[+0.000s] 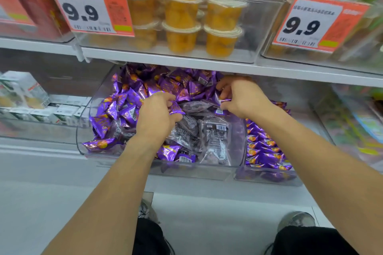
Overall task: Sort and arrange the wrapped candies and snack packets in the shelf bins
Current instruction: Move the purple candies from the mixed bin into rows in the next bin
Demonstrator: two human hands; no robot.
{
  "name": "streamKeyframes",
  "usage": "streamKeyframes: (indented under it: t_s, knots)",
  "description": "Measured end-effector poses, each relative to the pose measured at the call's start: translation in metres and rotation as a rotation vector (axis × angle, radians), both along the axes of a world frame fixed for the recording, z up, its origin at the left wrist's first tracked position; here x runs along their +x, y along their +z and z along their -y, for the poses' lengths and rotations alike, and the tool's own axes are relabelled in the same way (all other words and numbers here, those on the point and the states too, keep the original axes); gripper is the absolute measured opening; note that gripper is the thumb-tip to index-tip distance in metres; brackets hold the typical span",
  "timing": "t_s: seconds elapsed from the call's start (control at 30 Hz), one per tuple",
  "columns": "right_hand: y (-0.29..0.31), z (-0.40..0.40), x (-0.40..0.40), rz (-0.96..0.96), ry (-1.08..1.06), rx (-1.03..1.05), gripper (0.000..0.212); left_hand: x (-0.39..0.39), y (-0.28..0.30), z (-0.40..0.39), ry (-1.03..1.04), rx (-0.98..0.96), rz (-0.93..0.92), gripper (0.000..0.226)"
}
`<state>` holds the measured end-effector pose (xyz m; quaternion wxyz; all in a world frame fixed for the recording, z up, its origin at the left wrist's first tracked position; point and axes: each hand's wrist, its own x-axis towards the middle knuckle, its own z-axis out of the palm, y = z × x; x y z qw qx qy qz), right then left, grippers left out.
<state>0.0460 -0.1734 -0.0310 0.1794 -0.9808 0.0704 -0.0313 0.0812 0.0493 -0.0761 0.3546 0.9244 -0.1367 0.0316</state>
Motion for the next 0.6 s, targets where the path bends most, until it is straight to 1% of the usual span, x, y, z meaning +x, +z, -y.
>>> streamKeyframes:
  t_s: [0.1,0.17,0.23,0.27,0.4,0.5,0.6]
  knots:
    - [0.009,-0.007,-0.021,0.064,-0.018,0.239,0.046,0.001,-0.002,-0.001,0.03,-0.077,0.034,0.037]
    - [0.012,-0.009,-0.037,0.076,0.003,0.289,0.048,-0.004,0.006,0.0,0.03,-0.096,0.082,0.021]
    - [0.015,-0.011,-0.054,0.087,0.043,0.362,0.046,-0.017,0.021,0.001,0.018,-0.119,0.124,0.017]
    - [0.016,-0.011,-0.062,0.101,0.063,0.415,0.044,-0.025,0.028,0.0,0.006,-0.146,0.117,0.016]
    - [0.02,-0.004,-0.094,0.158,0.102,0.673,0.041,-0.06,0.044,0.001,-0.1,-0.289,-0.051,0.021]
    - [0.021,0.008,-0.115,0.162,0.102,0.942,0.033,-0.082,0.051,0.016,-0.188,-0.491,-0.312,0.021]
    - [0.019,0.018,-0.128,0.178,0.026,1.162,0.027,-0.095,0.059,0.035,-0.271,-0.605,-0.47,0.019]
